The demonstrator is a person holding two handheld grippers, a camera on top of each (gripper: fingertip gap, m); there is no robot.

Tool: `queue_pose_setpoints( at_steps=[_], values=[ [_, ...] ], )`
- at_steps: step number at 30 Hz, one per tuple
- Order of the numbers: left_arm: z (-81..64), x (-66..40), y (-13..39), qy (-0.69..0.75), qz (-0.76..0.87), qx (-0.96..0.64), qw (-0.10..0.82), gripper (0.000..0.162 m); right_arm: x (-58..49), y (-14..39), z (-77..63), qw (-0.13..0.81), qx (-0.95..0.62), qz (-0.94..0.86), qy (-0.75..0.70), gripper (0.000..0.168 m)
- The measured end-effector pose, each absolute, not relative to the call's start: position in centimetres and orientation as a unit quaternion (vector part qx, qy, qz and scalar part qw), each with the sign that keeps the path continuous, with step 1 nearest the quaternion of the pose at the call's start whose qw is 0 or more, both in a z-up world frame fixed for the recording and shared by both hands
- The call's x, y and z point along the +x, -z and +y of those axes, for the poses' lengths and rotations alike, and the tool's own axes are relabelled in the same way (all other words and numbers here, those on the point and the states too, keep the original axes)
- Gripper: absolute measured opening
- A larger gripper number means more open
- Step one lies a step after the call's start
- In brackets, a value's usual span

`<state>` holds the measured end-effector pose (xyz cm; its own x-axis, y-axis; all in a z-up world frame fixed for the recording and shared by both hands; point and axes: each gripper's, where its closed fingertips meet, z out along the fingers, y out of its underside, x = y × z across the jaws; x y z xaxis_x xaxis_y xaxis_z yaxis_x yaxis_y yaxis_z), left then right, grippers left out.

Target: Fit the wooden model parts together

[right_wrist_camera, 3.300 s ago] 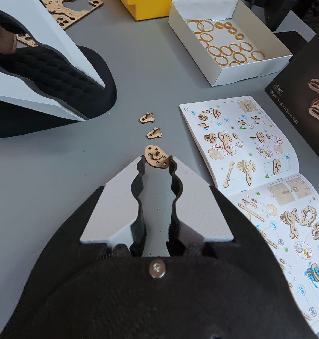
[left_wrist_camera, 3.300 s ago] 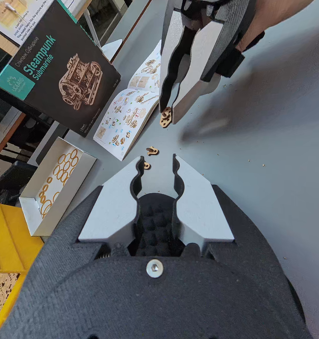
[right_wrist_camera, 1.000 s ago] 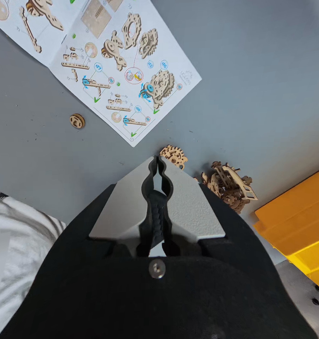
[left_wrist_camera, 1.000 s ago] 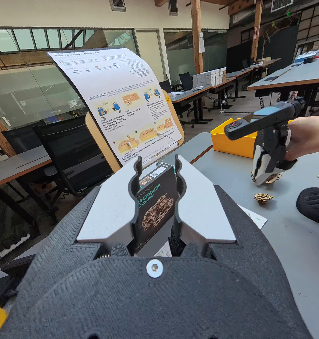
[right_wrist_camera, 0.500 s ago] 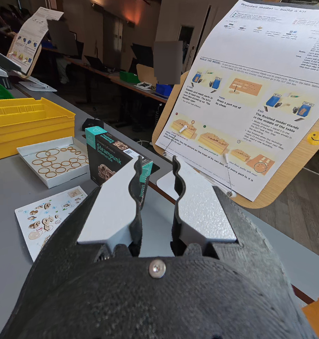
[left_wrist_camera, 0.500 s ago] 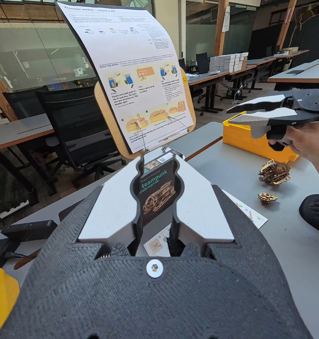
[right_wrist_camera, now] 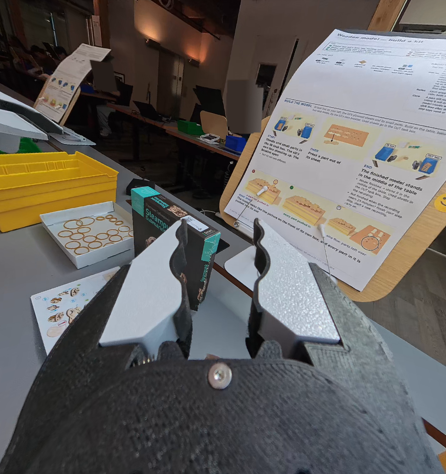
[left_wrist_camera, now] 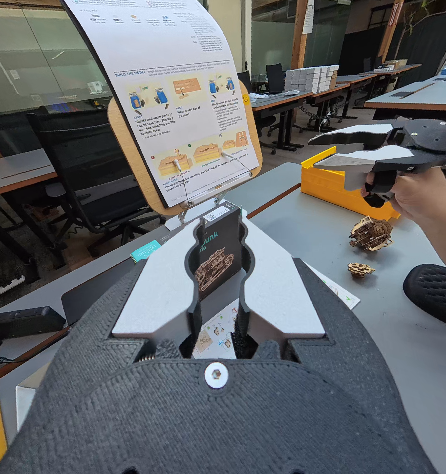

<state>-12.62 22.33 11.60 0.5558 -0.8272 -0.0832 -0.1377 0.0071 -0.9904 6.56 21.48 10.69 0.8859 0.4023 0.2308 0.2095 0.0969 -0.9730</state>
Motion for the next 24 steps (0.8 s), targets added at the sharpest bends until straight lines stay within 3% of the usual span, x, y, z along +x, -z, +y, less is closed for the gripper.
queue_pose_setpoints(
  at_steps=[11,19,24],
  values=[
    [20.9,-10.8,-11.3,0.303,0.407,-0.633,0.585,0.021,7.0,-10.9,21.5,0.696,-0.673,-0.25,0.013,0.056],
    [20.7,-10.8,-11.1,0.298,0.412,-0.634,0.583,0.015,6.7,-11.1,21.4,0.7,-0.672,-0.243,-0.014,0.059],
    [20.8,-10.8,-10.9,0.299,0.41,-0.638,0.579,0.019,6.5,-11.5,21.2,0.706,-0.667,-0.235,-0.042,0.063]
  ],
)
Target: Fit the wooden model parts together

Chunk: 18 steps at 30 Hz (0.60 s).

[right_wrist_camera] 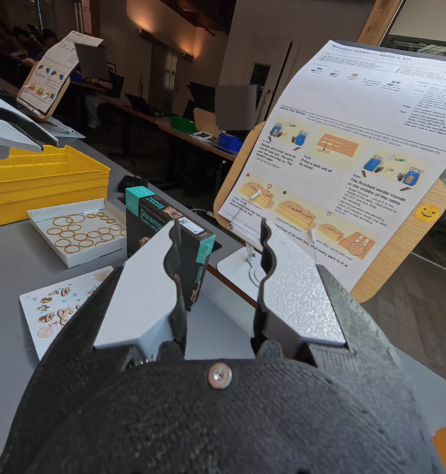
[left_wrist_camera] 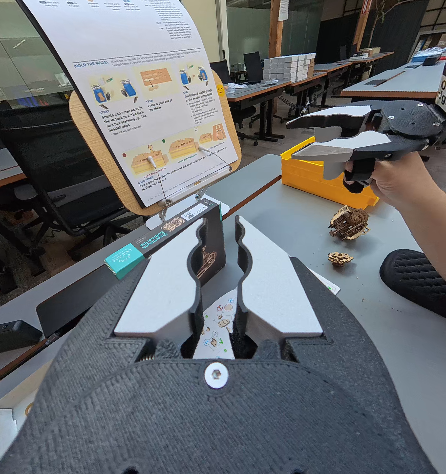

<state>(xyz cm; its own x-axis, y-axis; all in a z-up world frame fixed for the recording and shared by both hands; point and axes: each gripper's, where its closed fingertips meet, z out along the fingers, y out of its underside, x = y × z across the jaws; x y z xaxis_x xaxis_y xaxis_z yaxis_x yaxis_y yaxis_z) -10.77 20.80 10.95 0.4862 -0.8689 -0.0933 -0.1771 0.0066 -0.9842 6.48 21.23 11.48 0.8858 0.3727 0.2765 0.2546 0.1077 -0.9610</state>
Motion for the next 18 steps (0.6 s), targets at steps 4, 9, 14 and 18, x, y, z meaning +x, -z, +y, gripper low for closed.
queue_pose_setpoints(
  at_steps=[4,9,14,18],
  values=[
    [20.66,-10.82,-10.9,0.293,0.416,-0.637,0.579,0.018,6.28,-12.0,20.81,0.711,-0.66,-0.236,-0.049,0.063],
    [20.91,-10.71,-10.25,0.297,0.418,-0.647,0.564,0.02,6.42,-12.24,20.68,0.712,-0.661,-0.224,-0.076,0.063],
    [20.64,-10.53,-10.14,0.292,0.426,-0.646,0.563,0.02,6.55,-12.52,20.52,0.714,-0.659,-0.228,-0.058,0.063],
    [20.62,-10.65,-10.13,0.292,0.426,-0.647,0.561,0.02,6.61,-12.54,20.49,0.713,-0.661,-0.229,-0.052,0.063]
  ],
)
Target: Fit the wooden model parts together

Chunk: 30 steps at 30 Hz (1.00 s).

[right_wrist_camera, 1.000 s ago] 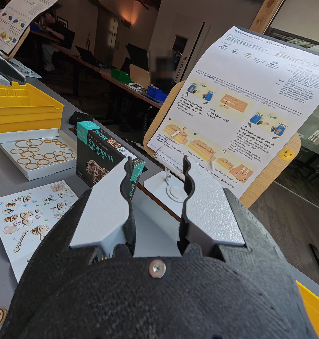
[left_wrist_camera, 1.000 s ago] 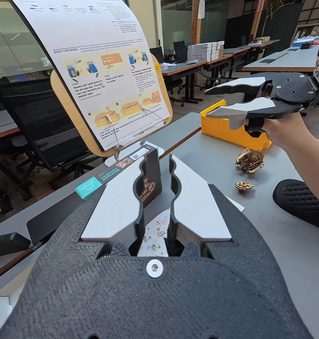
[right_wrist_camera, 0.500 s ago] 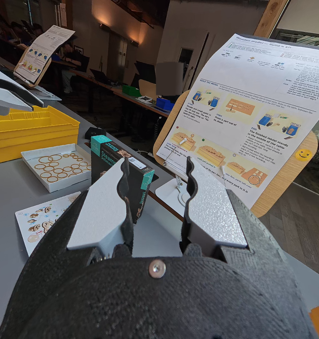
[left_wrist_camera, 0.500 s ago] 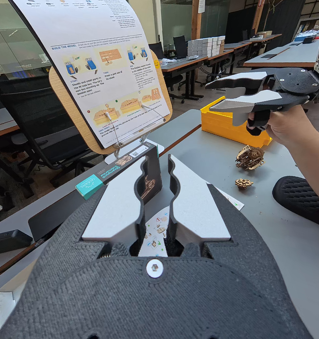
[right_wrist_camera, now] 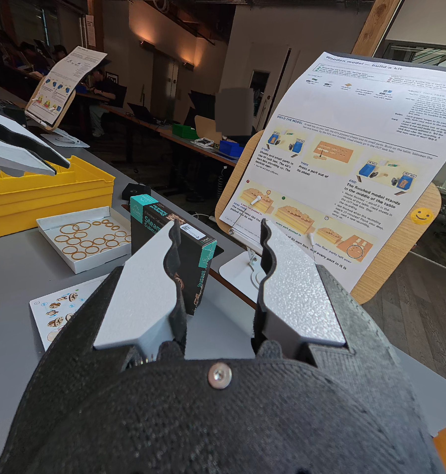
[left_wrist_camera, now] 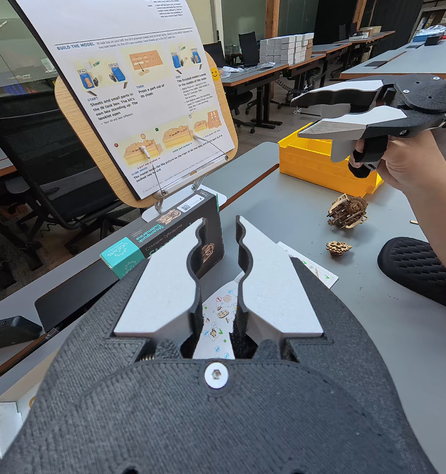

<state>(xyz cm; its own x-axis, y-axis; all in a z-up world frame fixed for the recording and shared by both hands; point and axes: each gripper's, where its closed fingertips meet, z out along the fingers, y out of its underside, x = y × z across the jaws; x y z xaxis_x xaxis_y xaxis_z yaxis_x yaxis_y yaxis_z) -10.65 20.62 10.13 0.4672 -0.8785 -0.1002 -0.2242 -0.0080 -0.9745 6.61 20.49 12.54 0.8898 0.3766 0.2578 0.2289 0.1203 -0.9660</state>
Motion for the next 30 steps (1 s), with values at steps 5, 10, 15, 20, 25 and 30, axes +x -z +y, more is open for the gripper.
queue_pose_setpoints(
  at_steps=[5,10,15,20,25,30],
  values=[
    [20.6,-11.0,-10.4,0.291,0.423,-0.646,0.564,0.02,6.7,-12.2,20.7,0.707,-0.668,-0.229,-0.055,0.063],
    [20.8,-11.5,-10.8,0.29,0.419,-0.646,0.569,0.02,6.7,-12.0,20.8,0.702,-0.672,-0.231,-0.051,0.062],
    [20.8,-11.7,-10.9,0.289,0.416,-0.645,0.572,0.019,6.8,-11.7,21.0,0.697,-0.677,-0.233,-0.049,0.062],
    [20.7,-11.7,-11.0,0.288,0.417,-0.645,0.571,0.019,6.8,-11.6,21.0,0.694,-0.679,-0.235,-0.047,0.061],
    [20.6,-11.7,-11.0,0.288,0.419,-0.645,0.571,0.02,6.8,-11.5,21.0,0.693,-0.68,-0.235,-0.047,0.061],
    [20.6,-11.9,-11.2,0.288,0.417,-0.643,0.574,0.019,6.8,-11.4,21.0,0.691,-0.682,-0.236,-0.045,0.06]
  ],
)
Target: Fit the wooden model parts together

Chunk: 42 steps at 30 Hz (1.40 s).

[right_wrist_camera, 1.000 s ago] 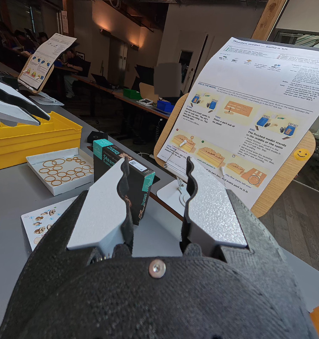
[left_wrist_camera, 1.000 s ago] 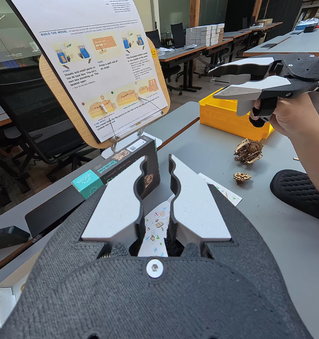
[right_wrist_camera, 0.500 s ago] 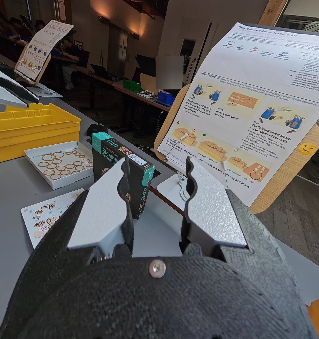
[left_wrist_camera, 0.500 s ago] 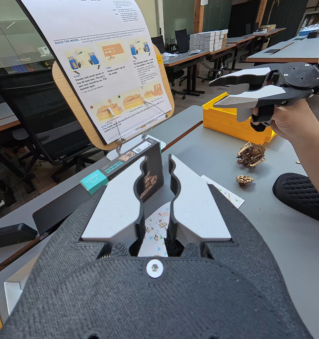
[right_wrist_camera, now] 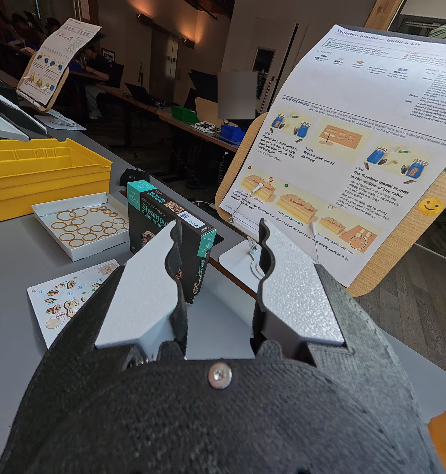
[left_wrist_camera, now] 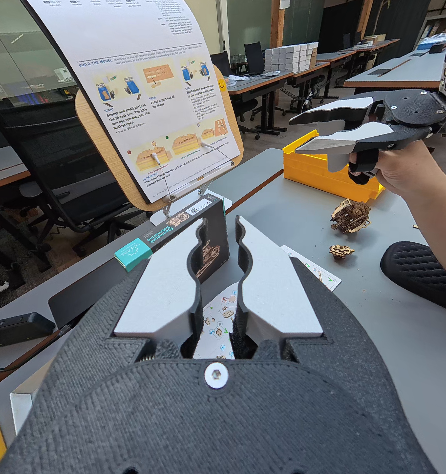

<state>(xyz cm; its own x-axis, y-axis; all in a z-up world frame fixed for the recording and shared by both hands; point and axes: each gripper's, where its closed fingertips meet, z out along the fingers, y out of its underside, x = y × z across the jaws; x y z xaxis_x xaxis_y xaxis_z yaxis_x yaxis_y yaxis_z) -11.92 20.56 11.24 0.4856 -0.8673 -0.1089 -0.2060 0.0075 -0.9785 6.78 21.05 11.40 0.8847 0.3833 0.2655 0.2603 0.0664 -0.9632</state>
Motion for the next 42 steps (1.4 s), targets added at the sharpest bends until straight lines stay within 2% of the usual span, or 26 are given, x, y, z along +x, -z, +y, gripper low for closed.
queue_pose_setpoints(
  at_steps=[19,42],
  values=[
    [20.5,-12.0,-11.3,0.288,0.418,-0.643,0.573,0.019,6.5,-10.9,21.1,0.681,-0.688,-0.245,-0.043,0.06],
    [20.7,-12.9,-11.9,0.283,0.411,-0.641,0.583,0.018,3.7,-7.5,21.6,0.626,-0.715,-0.303,-0.07,0.055]
  ],
)
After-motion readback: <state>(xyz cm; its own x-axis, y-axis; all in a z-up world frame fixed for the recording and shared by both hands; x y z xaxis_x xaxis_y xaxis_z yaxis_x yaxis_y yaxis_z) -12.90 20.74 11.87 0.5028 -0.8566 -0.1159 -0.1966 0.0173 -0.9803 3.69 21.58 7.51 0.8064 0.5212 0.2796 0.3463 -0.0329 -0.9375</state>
